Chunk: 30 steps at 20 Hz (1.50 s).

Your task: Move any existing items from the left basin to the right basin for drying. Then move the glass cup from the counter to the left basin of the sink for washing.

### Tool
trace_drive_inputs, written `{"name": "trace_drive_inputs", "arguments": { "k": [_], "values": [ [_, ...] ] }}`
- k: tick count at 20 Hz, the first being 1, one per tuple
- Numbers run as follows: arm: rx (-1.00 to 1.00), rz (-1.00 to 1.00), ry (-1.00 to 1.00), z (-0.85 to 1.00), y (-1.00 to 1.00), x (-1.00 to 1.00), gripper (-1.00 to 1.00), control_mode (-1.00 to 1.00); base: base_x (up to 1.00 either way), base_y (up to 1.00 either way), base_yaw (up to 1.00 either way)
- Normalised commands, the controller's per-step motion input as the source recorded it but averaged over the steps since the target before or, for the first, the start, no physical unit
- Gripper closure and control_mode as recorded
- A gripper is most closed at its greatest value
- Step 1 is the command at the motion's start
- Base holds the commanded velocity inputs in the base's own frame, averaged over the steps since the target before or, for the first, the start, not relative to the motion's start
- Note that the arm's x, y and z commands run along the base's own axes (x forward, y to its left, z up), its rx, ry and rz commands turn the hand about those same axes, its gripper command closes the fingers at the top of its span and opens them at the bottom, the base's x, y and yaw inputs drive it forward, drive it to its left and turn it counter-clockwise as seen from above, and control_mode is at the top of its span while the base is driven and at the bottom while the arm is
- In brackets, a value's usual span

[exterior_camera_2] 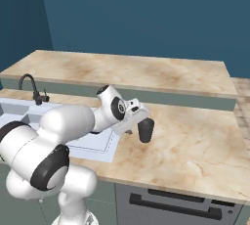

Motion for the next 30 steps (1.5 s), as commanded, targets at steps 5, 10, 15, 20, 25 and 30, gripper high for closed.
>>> {"name": "trace_drive_inputs", "arguments": {
  "k": [5,10,15,20,25,30],
  "values": [
    [0.0,0.0,0.0,0.0,-0.12,0.14,-1.0,-1.0,0.0,0.0,0.0],
    [0.0,0.01,0.01,0.0,-0.04,0.15,-1.0,-1.0,0.0,0.0,0.0],
    [0.0,0.02,0.04,-0.02,0.0,0.18,-1.0,-1.0,0.0,0.0,0.0],
    [0.0,0.03,0.03,-0.08,-0.02,0.14,-1.0,-1.0,0.0,0.0,0.0],
    [0.0,0.04,0.02,-0.1,-0.01,0.05,-1.0,-1.0,0.0,0.0,0.0],
    [0.0,0.02,0.03,-0.31,0.0,-0.05,-1.0,-1.0,0.0,0.0,0.0]
  ]
}}
